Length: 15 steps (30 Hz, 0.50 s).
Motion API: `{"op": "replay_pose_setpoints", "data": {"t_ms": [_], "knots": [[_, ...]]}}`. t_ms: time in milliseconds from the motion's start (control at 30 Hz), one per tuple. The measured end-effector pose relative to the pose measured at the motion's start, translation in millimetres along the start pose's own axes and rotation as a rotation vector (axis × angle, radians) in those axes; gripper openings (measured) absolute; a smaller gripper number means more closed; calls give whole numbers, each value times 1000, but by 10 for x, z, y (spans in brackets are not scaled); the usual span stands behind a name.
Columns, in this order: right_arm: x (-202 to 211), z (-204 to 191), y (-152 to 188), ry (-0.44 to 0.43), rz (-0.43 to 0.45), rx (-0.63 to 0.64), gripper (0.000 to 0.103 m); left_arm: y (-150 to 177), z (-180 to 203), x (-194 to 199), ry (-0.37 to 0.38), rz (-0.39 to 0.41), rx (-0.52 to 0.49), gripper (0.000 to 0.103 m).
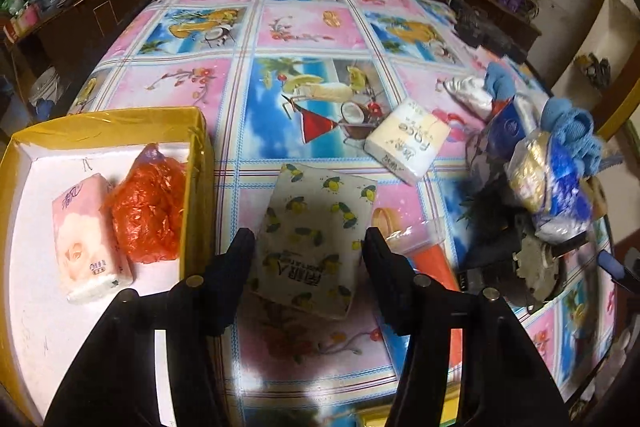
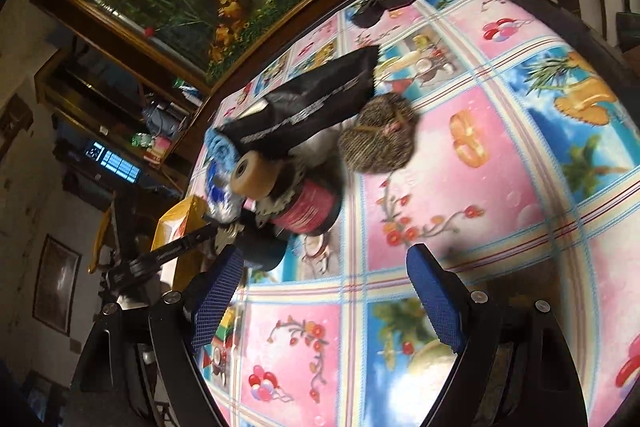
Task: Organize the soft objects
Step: 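Grasp the lemon-print tissue pack with the left tool while the right tool grasps the brown knit ball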
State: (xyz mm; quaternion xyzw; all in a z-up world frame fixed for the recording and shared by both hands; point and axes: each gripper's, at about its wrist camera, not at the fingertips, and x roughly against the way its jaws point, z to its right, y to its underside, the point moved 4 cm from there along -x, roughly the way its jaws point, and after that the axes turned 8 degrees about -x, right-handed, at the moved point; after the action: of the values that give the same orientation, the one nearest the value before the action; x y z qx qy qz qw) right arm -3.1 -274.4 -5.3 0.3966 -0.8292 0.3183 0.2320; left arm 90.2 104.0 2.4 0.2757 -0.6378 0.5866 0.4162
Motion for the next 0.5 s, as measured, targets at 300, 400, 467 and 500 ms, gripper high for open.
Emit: {"op": "replay_pose_setpoints", "data": {"t_ms": [300,400,467,500], "knots": [[-397,-15,-464,187,37,12,83,97,67,456,113,82,42,54],[-641,-117,-572,237,31,43,77,167,121,586,151,99,43,54],[-751,-166,-578,240,12,47,53,214,140,658,169,107,47,54],[-770,-188,-573,235,9,43,52,243,143,699,180,110,50,54]]}}
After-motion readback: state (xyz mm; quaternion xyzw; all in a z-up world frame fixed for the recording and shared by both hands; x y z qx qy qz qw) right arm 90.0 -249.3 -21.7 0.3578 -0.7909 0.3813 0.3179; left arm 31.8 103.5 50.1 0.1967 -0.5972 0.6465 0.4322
